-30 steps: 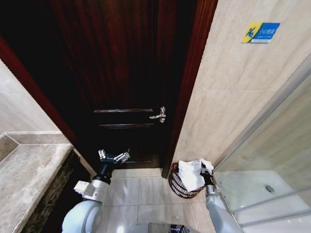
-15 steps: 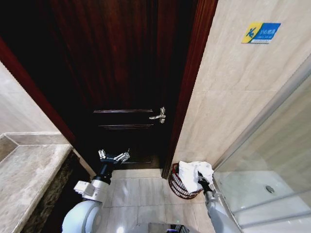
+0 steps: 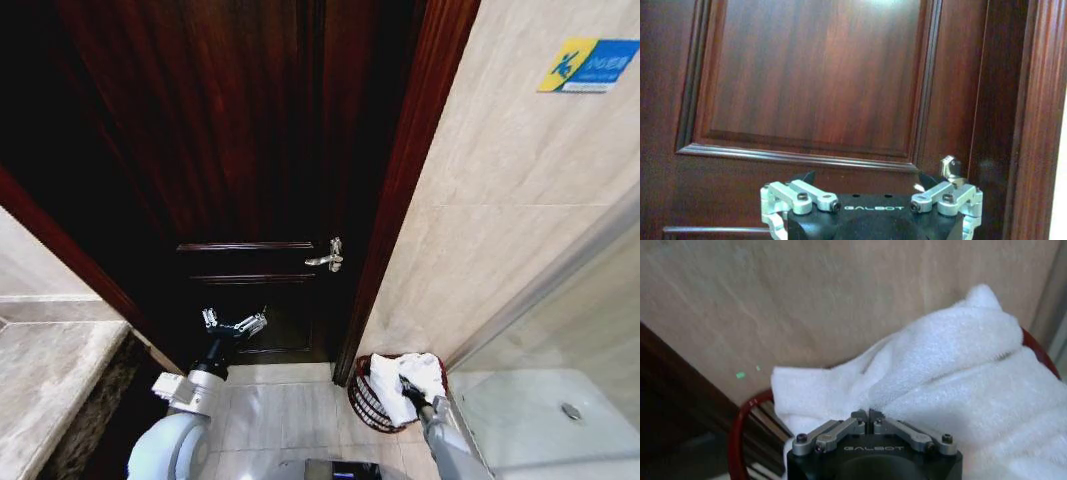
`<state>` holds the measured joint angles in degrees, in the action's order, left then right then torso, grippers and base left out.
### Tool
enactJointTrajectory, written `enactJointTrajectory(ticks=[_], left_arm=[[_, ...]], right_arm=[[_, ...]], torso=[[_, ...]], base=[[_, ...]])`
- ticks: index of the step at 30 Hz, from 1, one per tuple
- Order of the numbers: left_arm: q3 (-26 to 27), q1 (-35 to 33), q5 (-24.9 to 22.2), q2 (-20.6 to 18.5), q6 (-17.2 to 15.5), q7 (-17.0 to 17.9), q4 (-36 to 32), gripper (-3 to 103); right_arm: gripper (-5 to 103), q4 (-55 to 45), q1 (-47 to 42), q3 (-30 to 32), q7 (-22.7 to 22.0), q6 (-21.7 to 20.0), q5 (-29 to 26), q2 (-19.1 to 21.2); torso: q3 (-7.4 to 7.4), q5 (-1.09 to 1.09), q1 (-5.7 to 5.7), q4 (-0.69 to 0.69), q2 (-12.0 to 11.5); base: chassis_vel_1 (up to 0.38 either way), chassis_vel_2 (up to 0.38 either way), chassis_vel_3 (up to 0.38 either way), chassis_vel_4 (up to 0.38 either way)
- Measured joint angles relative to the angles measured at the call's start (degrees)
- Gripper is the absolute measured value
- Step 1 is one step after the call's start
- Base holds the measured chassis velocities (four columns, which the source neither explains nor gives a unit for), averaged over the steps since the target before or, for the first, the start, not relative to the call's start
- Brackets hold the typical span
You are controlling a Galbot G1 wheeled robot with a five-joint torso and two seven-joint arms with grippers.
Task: Discard the used towel into the hamper.
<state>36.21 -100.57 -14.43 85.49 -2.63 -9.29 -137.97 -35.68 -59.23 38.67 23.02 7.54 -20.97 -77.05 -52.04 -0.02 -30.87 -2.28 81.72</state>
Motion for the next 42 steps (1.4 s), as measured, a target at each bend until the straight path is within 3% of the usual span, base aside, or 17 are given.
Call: enactJointTrajectory(ticks=[10, 21, 27, 36, 40, 42], left_arm=[[0.0, 0.0, 0.0, 0.0, 0.0, 0.0, 0.0, 100], [0.0, 0.0, 0.0, 0.0, 0.0, 0.0, 0.0, 100], [0.0, 0.0, 0.0, 0.0, 0.0, 0.0, 0.0, 100], [0.0, 0.0, 0.0, 0.0, 0.0, 0.0, 0.0, 100], [0.0, 0.0, 0.0, 0.0, 0.0, 0.0, 0.0, 100], [0.0, 0.0, 0.0, 0.0, 0.0, 0.0, 0.0, 100]], right_arm=[[2, 8.0, 5.5, 0.2, 0.5, -1.4, 3.5, 0.4], [2, 11.3, 8.7, 0.0, 1.1, -3.0, 6.8, -1.3], [2, 14.5, 11.7, 0.1, 2.0, -2.9, 11.2, -3.3], [2, 15.8, 12.6, 0.0, 3.4, -2.8, 11.4, -4.9], [2, 17.5, 13.5, 0.2, 1.2, -2.6, 11.5, -3.0], [2, 18.4, 13.9, 0.8, -1.3, -2.0, 15.6, -1.6]], torso=[[-0.02, 0.01, -0.07, 0.01, 0.0], [-0.02, 0.02, -0.06, 0.01, 0.0], [-0.02, 0.01, -0.06, 0.0, 0.0], [-0.02, 0.03, -0.06, 0.0, 0.0], [-0.02, 0.04, -0.06, -0.01, 0.0], [-0.02, 0.0, -0.06, 0.01, 0.0]], base=[[0.006, -0.004, -0.004, 0.005], [0.0, 0.0, 0.0, 0.0], [0.0, 0.0, 0.0, 0.0], [0.0, 0.0, 0.0, 0.0], [0.0, 0.0, 0.0, 0.0], [0.0, 0.0, 0.0, 0.0]])
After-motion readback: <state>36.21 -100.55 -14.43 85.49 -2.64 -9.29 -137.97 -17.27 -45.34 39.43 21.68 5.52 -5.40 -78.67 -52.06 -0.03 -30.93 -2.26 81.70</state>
